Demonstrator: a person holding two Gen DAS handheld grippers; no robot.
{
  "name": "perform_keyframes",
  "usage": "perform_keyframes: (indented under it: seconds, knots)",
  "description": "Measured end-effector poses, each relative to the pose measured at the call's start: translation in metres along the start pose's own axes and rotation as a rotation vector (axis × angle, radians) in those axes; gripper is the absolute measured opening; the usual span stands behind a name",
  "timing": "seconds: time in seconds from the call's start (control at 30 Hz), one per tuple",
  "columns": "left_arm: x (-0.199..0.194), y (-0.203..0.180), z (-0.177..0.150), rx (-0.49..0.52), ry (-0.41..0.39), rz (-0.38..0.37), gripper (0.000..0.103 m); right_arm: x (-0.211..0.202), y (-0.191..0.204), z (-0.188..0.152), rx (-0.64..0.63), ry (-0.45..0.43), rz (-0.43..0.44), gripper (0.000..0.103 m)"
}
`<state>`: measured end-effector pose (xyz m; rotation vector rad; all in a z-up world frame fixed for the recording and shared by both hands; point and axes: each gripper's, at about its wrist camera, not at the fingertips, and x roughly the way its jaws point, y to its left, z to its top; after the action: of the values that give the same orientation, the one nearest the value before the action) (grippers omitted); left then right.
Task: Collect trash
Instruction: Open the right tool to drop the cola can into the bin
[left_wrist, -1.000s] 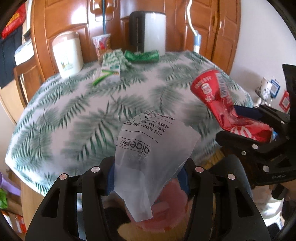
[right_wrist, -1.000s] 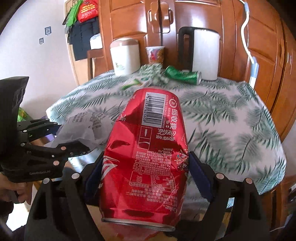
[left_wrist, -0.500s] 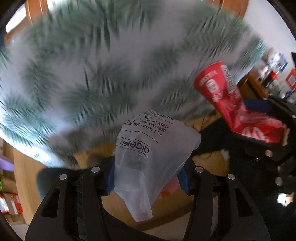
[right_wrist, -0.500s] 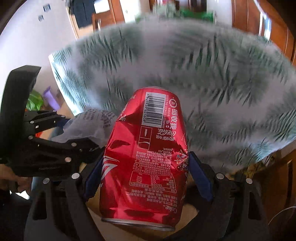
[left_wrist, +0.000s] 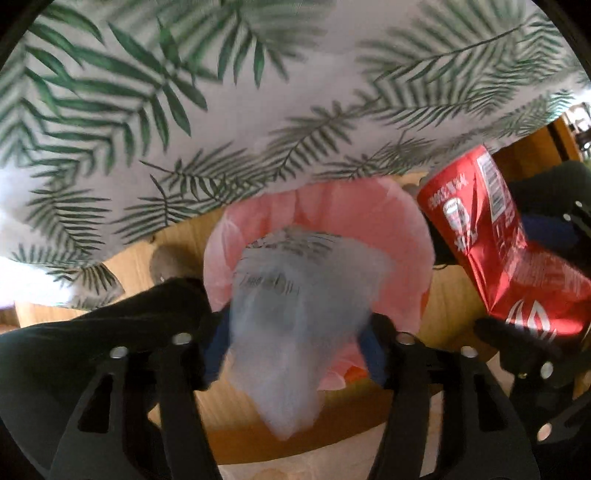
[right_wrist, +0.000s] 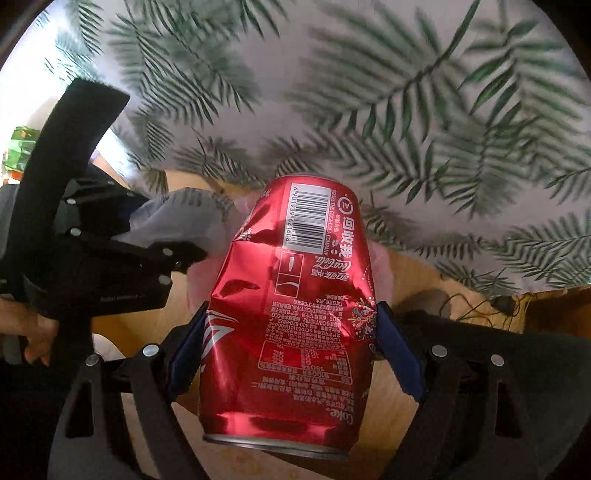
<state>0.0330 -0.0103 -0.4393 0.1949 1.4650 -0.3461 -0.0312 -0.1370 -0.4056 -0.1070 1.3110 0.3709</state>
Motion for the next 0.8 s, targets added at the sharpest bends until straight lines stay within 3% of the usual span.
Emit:
perform_keyframes:
  seconds: [0.2,0.8]
  knots:
    - [0.015,0.01,0.005,-0.03,0.025,0.014,0.067,0.019,-0.003,-0.003,0.009,0.045,0.014,0.085]
    - [0.009,0.043,0.004,-0.16,0.009,0.086,0.067,0.092,0.003,0.019,-0.02,0.156,0.04,0.085]
